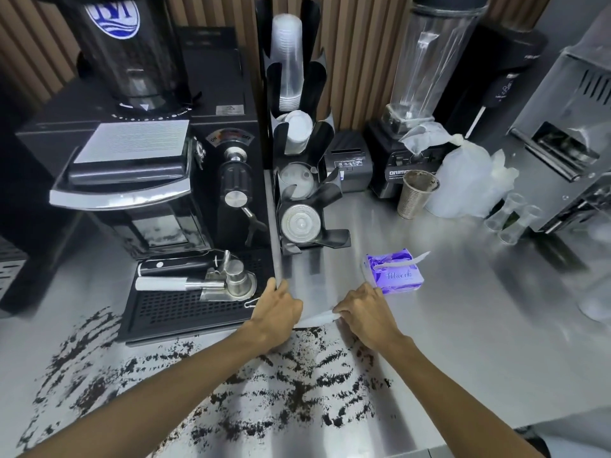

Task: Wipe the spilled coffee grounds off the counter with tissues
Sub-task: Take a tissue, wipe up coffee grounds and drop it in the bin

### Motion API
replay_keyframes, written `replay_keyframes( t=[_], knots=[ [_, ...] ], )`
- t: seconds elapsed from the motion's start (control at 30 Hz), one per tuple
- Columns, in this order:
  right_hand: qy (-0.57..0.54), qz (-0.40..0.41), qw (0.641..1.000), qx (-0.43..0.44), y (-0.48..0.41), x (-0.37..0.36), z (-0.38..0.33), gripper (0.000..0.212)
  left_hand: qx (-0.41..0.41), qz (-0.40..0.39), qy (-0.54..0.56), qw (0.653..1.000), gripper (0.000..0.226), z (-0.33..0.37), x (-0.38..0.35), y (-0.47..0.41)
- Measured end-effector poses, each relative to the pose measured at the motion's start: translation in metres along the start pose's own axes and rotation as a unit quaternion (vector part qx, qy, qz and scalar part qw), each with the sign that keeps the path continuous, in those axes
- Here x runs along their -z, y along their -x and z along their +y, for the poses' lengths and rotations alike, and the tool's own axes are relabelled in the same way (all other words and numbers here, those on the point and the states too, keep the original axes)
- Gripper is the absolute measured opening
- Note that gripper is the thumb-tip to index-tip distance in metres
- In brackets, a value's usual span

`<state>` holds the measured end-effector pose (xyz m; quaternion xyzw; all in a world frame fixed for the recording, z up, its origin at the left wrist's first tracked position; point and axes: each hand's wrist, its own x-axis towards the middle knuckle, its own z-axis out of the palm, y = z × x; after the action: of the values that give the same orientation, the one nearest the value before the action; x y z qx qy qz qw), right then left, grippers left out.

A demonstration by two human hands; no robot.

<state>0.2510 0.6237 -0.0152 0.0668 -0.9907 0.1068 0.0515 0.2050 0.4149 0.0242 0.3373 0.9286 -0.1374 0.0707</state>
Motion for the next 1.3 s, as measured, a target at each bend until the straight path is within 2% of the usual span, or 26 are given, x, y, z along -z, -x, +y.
replay_keyframes(
  t=[0.17,0.3,0.43,0.67,0.87,1.17,1.3],
  knots=[
    [-0.096,-0.004,0.995,-0.032,-0.013,0.008,0.007,0.021,0.029,0.06,0.089,0.994,0.016,-0.011,0.013,-0.006],
    [-0.086,-0.001,0.996,-0.024,-0.015,0.004,0.005,0.018,0.038,0.032,0.101,0.994,0.017,-0.017,0.013,-0.007],
    [-0.103,0.0,0.995,-0.005,-0.009,0.004,0.002,0.015,0.037,0.019,0.085,0.996,0.017,-0.016,0.01,-0.004],
    [-0.136,-0.069,0.988,0.013,0.005,0.005,0.002,0.016,-0.008,0.011,0.026,1.0,0.014,-0.016,0.007,0.006],
    [-0.152,-0.022,0.988,-0.019,-0.004,0.008,0.006,0.019,-0.011,0.026,0.015,0.999,0.011,-0.011,0.013,0.003],
    [-0.164,-0.079,0.983,0.014,0.021,0.003,-0.001,0.015,-0.072,-0.006,-0.077,0.994,0.012,-0.007,0.001,0.016],
    [-0.177,-0.042,0.983,-0.003,0.012,0.005,-0.004,0.019,-0.065,0.009,-0.084,0.994,0.011,-0.008,0.003,0.02]
  ],
)
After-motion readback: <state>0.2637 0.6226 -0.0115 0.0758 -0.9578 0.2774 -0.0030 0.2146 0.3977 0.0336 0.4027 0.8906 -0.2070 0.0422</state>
